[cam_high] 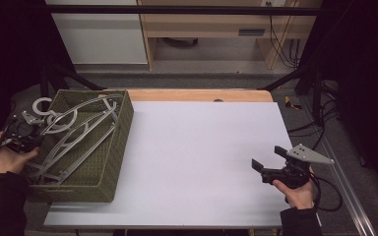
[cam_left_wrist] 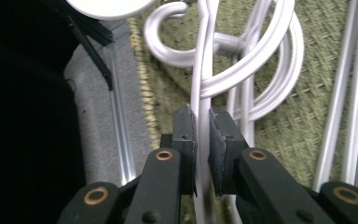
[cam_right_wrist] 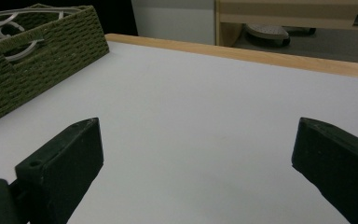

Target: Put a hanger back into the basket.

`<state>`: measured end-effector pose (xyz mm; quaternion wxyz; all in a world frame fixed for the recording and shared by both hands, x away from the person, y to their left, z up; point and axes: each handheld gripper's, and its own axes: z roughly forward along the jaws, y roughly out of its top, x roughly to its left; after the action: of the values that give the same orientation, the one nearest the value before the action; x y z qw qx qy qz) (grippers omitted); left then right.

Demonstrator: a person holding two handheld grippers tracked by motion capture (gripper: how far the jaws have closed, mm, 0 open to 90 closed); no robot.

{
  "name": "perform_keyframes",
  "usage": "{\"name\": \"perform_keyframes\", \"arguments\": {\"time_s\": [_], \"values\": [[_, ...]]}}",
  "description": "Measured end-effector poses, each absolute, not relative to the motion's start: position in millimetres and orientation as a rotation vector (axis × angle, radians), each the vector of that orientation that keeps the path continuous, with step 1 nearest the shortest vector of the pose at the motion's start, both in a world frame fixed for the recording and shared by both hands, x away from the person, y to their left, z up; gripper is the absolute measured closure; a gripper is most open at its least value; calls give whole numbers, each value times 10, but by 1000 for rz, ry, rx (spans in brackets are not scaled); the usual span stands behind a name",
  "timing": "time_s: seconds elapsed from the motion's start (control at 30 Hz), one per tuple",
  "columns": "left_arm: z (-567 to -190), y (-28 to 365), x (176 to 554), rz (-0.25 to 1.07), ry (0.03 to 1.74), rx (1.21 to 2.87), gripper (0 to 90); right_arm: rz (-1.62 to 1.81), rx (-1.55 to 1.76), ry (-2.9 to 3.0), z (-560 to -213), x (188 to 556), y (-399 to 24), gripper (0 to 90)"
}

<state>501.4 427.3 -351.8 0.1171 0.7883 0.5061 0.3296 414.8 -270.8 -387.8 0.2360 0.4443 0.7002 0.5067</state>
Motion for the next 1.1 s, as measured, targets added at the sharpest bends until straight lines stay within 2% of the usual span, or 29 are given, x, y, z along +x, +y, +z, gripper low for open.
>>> {"name": "perform_keyframes", "arguments": {"time_s": [0.13,0.27,0.47,0.53,0.67,0.8,0.87,0.97,1.1], "values": [[-3625,4242,5021,946,1506,2293,819,1395,1218,1919,-3875,4145,-2708,21],[-3761,4189,5036,985,1492,2366,818,1395,1219,1924,-3872,4141,-2704,21],[-3860,4194,5012,947,1508,2331,817,1396,1216,1917,-3873,4145,-2708,21],[-3901,4209,5014,898,1509,2322,814,1392,1215,1923,-3876,4145,-2707,22],[-3879,4198,4993,900,1474,2315,800,1396,1210,1924,-3875,4146,-2692,21],[-3708,4201,4922,803,1438,2285,752,1398,1213,1923,-3874,4146,-2690,21],[-3607,4167,4858,828,1405,2257,720,1397,1217,1922,-3868,4143,-2683,21],[-3452,4103,4749,830,1358,2155,671,1404,1205,1920,-3858,4141,-2678,21],[-3306,3966,4575,781,1252,1986,564,1411,1209,1913,-3842,4129,-2664,21]]}}
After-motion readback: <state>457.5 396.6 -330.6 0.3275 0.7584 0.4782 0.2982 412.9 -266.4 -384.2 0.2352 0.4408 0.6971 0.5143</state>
